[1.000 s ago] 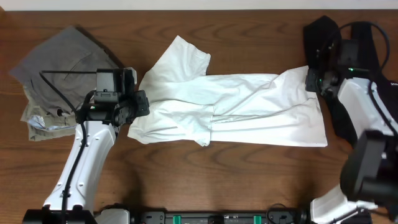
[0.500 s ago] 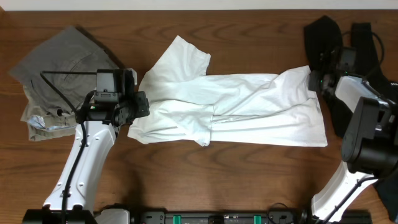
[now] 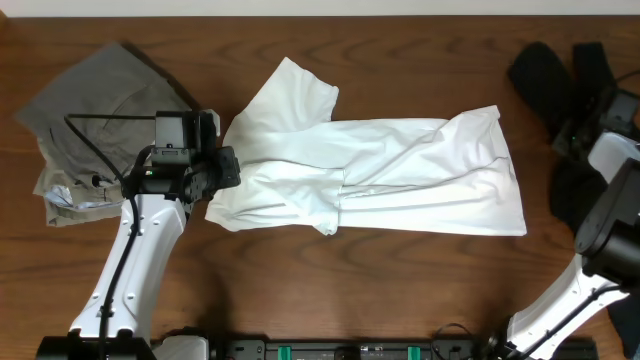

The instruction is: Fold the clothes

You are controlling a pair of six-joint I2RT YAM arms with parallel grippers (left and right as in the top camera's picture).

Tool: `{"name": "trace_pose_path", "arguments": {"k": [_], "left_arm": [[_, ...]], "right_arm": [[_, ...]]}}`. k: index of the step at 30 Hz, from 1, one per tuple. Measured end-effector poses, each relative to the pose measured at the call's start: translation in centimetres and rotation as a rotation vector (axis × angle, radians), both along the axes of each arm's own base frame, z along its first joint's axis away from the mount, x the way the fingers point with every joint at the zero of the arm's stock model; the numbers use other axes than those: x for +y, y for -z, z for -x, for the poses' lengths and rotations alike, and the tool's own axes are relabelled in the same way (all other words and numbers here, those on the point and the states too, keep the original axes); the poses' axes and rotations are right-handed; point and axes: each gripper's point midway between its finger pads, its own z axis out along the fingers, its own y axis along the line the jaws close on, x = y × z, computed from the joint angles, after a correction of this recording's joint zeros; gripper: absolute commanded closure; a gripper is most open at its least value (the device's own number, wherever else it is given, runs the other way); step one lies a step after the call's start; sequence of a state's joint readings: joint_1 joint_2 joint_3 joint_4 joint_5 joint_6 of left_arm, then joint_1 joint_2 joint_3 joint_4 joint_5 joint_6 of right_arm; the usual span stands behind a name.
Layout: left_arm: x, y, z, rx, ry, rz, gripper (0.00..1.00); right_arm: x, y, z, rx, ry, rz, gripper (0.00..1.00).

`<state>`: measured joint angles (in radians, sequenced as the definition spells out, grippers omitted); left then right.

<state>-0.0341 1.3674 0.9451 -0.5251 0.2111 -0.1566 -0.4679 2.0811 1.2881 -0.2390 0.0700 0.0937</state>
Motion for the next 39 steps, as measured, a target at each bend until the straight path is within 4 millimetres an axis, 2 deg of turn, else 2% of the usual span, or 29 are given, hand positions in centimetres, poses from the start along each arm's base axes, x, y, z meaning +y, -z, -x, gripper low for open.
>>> {"name": "trace_pose_path", "arguments": {"k": [2, 4, 6, 12, 14, 15, 19, 23, 26, 30, 35, 39], "left_arm": [[0.0, -0.2, -0.3, -0.015, 0.0, 0.001, 0.92], [0.0, -0.4, -0.6, -0.029, 0.0, 0.001, 0.92], [0.0, -0.5, -0.8, -0.037, 0.0, 0.001, 0.92], [-0.1, -1.4, -2.1, -0.106, 0.0, 0.004, 0.93], [-0.1, -1.8, -2.8, -0.137, 0.0, 0.005, 0.94], [-0.1, -1.9, -3.1, -0.148, 0.001, 0.006, 0.94], [-1.0, -0.7, -4.6, -0.154, 0.028, 0.043, 0.94], [-1.9, 2.4, -5.4, -0.082, 0.061, 0.084, 0.94], [-2.4, 3.4, -6.8, -0.055, 0.089, 0.089, 0.94], [-3.0, 2.7, -10.2, -0.092, 0.11, 0.094, 0.94], [-3.6, 1.9, -14.5, -0.192, 0.139, 0.087, 0.94], [-4.7, 3.5, -15.6, -0.202, 0.163, 0.086, 0.94]], "right_arm": [[0.6, -0.1, -0.3, -0.017, -0.043, -0.039, 0.61], [2.1, -0.6, -0.9, -0.048, -0.113, -0.095, 0.62], [4.2, -1.9, -1.8, -0.091, -0.194, -0.143, 0.62], [11.8, -10.2, -4.1, -0.24, -0.431, -0.178, 0.69], [13.9, -11.7, -4.3, -0.254, -0.485, -0.189, 0.69], [14.9, -11.8, -4.2, -0.246, -0.503, -0.2, 0.69], [18.3, -9.8, -3.1, -0.153, -0.559, -0.26, 0.68], [20.1, -8.3, -2.2, -0.088, -0.587, -0.293, 0.66], [20.8, -7.9, -2.1, -0.071, -0.6, -0.3, 0.66], [21.1, -7.0, -1.9, -0.045, -0.602, -0.3, 0.68], [21.2, -4.6, -1.6, 0.02, -0.592, -0.292, 0.69], [21.1, -2.6, -1.4, 0.061, -0.583, -0.295, 0.69]]}}
